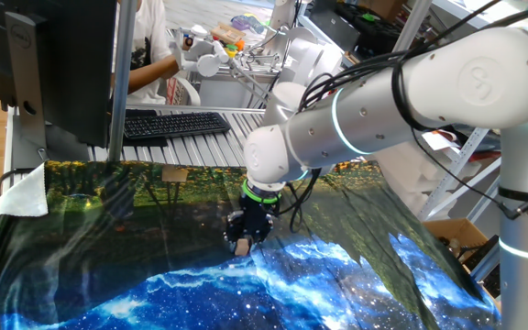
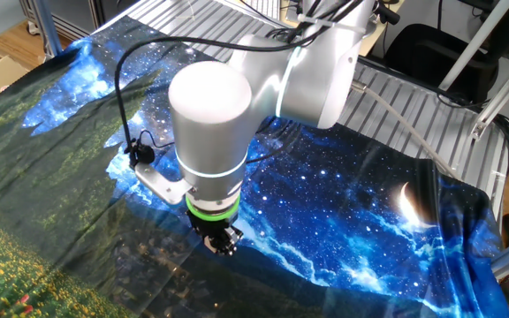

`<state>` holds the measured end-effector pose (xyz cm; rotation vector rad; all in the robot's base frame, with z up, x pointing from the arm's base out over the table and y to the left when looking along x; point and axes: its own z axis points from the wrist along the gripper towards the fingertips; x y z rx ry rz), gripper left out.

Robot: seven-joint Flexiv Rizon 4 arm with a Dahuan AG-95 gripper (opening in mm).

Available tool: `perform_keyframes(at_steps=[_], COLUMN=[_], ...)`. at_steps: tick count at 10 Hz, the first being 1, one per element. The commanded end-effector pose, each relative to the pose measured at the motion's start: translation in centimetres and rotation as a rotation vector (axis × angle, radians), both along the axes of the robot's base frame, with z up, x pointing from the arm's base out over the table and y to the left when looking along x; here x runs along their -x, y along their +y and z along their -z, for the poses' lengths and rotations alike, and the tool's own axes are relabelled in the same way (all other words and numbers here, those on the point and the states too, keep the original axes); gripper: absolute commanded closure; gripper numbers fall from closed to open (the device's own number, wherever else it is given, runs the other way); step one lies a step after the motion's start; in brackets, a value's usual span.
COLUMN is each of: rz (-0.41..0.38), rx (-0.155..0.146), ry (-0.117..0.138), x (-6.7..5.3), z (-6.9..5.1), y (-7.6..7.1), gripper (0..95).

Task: Pick up the small block on the left and move it to the right

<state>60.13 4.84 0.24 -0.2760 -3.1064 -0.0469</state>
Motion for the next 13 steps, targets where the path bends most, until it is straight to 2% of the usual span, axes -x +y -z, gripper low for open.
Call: perform_keyframes(at_steps=[1,7,10,11,13], rz=[0.004,0.012,0.014,0.016,0.021], rx=[-0.001,-0.009,-0.019,-0.027,-0.045], ry=[-0.004,-0.008,-0.006,-0.007,-0.003], x=[-0.1,0.0,0.5,0.9,1.1], z=[0.0,-0.3,-2.0,-3.1,-4.5], y=[0.0,-0.1,-0.4,-0.7,-1.1], gripper=[57.0,57.0,57.0,57.0,57.0])
